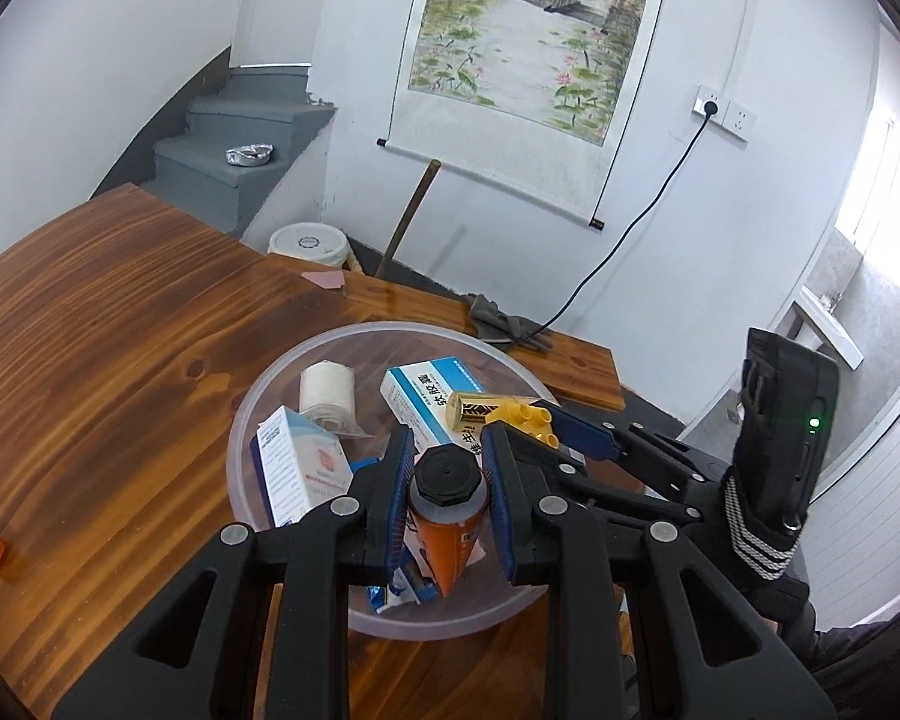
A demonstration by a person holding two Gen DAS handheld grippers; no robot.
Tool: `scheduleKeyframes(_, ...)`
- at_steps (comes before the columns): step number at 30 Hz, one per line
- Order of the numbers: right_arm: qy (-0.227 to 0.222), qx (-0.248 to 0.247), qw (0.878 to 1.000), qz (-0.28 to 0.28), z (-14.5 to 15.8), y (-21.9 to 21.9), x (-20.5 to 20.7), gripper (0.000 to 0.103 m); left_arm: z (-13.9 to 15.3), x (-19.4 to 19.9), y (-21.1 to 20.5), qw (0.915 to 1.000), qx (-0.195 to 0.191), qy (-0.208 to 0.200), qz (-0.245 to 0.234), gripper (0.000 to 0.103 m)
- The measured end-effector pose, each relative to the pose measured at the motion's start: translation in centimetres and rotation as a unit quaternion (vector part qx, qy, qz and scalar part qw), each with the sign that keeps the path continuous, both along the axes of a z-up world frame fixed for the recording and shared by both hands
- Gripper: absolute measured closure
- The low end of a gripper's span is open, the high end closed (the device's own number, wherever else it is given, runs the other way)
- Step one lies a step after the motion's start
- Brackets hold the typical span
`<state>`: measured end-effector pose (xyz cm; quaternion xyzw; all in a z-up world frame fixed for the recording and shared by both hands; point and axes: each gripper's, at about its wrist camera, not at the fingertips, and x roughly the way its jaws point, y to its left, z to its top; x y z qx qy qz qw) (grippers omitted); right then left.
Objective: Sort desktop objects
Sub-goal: 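Lower the tube and yellow brick into the bowl and open both tools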
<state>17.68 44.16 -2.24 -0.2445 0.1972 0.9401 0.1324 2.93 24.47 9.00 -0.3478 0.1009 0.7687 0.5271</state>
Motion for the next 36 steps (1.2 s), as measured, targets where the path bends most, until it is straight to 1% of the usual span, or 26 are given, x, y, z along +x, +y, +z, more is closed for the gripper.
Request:
scheduleKeyframes(6, -0.005, -0.003, 1.000, -0.007, -0.5, 0.7, 0.1, 0.057, 0.1, -1.0, 1.5, 1.0000, 0.008, 0.005, -0.001, 0.077)
scheduleKeyframes(13, -0.009, 0.009, 1.000, -0.009, -0.7, 0.8, -0.2, 0.057, -0.8, -2.7, 3.2, 0.9999, 0.006, -0.003, 0.013, 0.076)
scheduleKeyframes(14, -0.009, 0.010, 1.000, -0.009, -0.7, 0.8, -0.3, 0.057, -1.0, -2.9, 3.4, 0.9999, 0.004, -0.006, 0.015, 0.072)
scheduleKeyframes(15, -0.009, 0.011, 1.000, -0.009, -0.7, 0.8, -0.4, 0.057, -1.2, -3.2, 3.5, 0.9998, 0.004, -0.010, 0.019, 0.061)
scheduleKeyframes(16, -0.010, 0.012, 1.000, -0.008, -0.6, 0.8, -0.5, 0.056, -1.3, -3.4, 3.4, 0.9996, 0.006, -0.013, 0.023, 0.055)
scheduleKeyframes(17, -0.010, 0.012, 1.000, -0.007, -0.6, 0.8, -0.5, 0.056, -1.3, -3.5, 3.3, 0.9994, 0.009, -0.014, 0.029, 0.042)
scheduleKeyframes(18, -0.009, 0.010, 1.000, -0.006, -0.6, 0.7, -0.5, 0.056, -1.2, -3.7, 3.2, 0.9991, 0.016, -0.016, 0.036, 0.036)
scheduleKeyframes(22, -0.010, 0.007, 1.000, -0.003, -0.7, 0.7, -0.8, 0.056, -0.9, -4.2, 2.5, 0.9983, 0.025, -0.017, 0.050, 0.036)
scheduleKeyframes(32, -0.011, -0.002, 1.000, 0.013, -0.6, -0.2, -0.9, 0.056, -0.9, -4.6, 0.8, 0.9973, 0.017, -0.009, 0.070, 0.036)
scheduleKeyframes(36, -0.010, -0.014, 1.000, 0.023, -0.6, -0.4, -0.7, 0.055, -0.9, -5.0, -0.3, 0.9966, 0.015, -0.010, 0.080, 0.036)
